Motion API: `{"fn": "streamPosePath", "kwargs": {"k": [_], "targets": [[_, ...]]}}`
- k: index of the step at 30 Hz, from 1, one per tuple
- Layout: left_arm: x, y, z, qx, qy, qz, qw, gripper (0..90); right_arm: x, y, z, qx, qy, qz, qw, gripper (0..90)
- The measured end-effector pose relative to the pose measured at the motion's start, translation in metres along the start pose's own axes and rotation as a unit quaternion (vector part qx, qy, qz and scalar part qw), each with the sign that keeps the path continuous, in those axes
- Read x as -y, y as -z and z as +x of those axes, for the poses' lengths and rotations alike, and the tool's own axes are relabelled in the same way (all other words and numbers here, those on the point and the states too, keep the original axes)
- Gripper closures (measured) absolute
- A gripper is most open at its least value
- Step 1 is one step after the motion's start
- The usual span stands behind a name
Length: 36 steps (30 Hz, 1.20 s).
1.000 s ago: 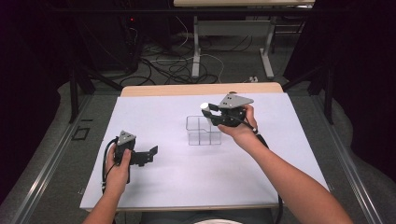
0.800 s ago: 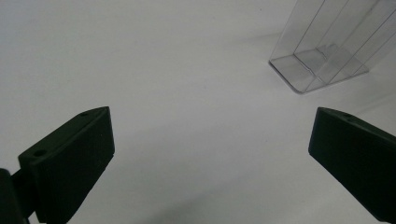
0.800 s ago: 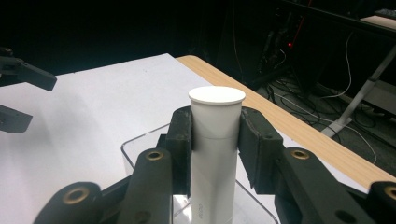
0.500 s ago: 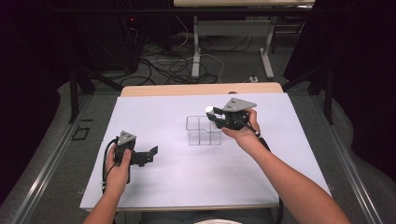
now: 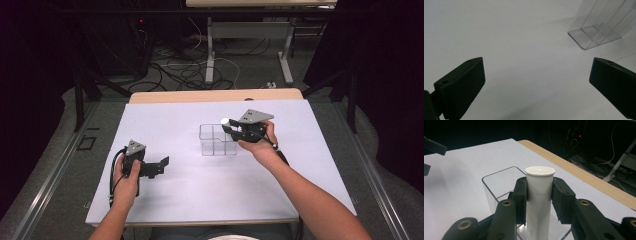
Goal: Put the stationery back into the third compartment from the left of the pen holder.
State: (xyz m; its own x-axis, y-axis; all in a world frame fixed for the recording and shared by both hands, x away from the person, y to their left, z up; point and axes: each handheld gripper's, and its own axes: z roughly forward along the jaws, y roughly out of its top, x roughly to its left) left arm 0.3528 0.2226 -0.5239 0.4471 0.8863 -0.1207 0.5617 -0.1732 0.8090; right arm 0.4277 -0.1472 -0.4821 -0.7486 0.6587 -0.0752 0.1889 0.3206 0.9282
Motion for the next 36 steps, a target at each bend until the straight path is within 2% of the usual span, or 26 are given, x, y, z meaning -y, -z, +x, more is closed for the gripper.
{"fn": "streamPosePath", "kwargs": {"k": [14, 25, 33, 36], "targets": [[0.0, 0.0, 0.0, 0.0, -0.003, 0.001, 1.0, 0.2, 0.015, -0.002, 0.0, 0.007, -0.012, -0.008, 0.9999, 66.9], [0.0, 0.0, 0.0, -0.001, -0.002, 0.0, 1.0, 0.2, 0.022, -0.001, -0.002, 0.003, -0.017, 0.0, 0.9998, 66.4], [0.0, 0.0, 0.0, -0.003, -0.001, -0.004, 1.0, 0.2, 0.017, 0.009, -0.004, 0.009, -0.025, -0.022, 0.9994, 52.0], [0.0, 0.0, -0.001, -0.004, 0.0, -0.003, 1.0, 0.2, 0.017, 0.014, -0.005, 0.008, -0.02, -0.024, 0.9995, 47.7]]}}
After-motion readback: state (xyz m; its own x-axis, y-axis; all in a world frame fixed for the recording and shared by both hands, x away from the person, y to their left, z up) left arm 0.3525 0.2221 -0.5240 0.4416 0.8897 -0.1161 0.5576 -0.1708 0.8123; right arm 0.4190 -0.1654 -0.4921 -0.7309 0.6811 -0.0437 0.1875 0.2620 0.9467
